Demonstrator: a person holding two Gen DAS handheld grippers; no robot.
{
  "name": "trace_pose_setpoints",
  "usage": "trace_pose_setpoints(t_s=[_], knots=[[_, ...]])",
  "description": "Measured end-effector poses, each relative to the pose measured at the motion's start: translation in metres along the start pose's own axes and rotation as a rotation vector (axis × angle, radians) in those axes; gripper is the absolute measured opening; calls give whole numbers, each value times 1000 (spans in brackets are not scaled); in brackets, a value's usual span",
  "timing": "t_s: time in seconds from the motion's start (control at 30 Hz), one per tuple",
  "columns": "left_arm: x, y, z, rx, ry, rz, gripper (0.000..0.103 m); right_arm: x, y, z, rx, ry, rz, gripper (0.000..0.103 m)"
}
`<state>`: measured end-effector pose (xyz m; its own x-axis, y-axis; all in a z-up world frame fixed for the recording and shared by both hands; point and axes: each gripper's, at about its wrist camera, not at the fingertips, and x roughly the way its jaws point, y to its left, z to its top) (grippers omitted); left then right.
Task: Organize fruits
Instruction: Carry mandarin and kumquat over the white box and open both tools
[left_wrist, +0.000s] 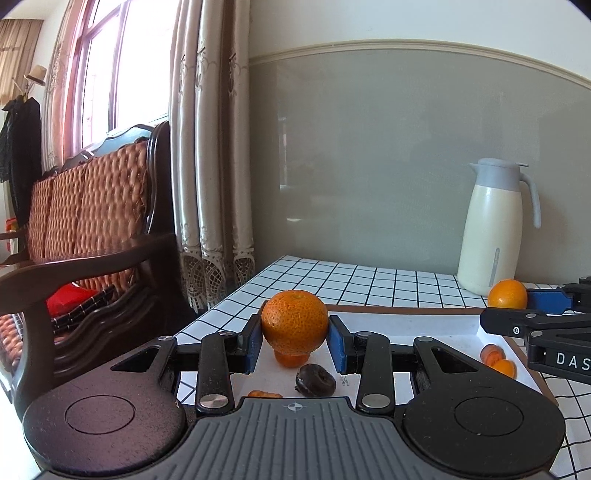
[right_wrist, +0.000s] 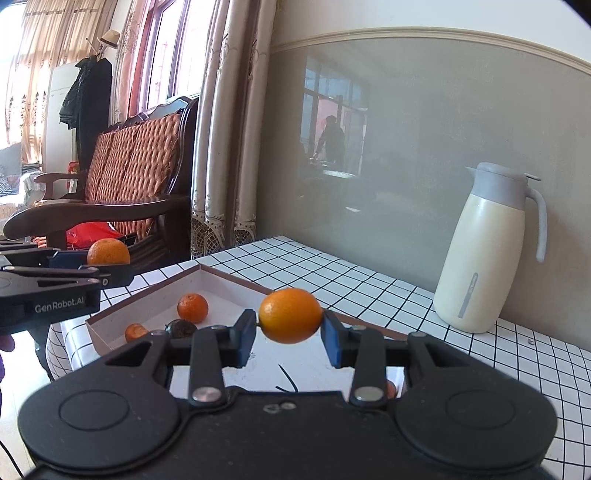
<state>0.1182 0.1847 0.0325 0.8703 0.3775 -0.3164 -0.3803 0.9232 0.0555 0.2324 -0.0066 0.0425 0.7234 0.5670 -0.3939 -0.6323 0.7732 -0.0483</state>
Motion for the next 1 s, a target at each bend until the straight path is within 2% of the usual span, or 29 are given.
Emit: trace_pose_setpoints(t_s=[0.67, 1.0], knots=[[50, -2, 12, -4, 22, -1, 38, 41, -25, 9, 21, 35, -40, 30], [75, -11, 13, -1, 58, -15, 38, 60, -39, 9, 32, 60, -48, 30]])
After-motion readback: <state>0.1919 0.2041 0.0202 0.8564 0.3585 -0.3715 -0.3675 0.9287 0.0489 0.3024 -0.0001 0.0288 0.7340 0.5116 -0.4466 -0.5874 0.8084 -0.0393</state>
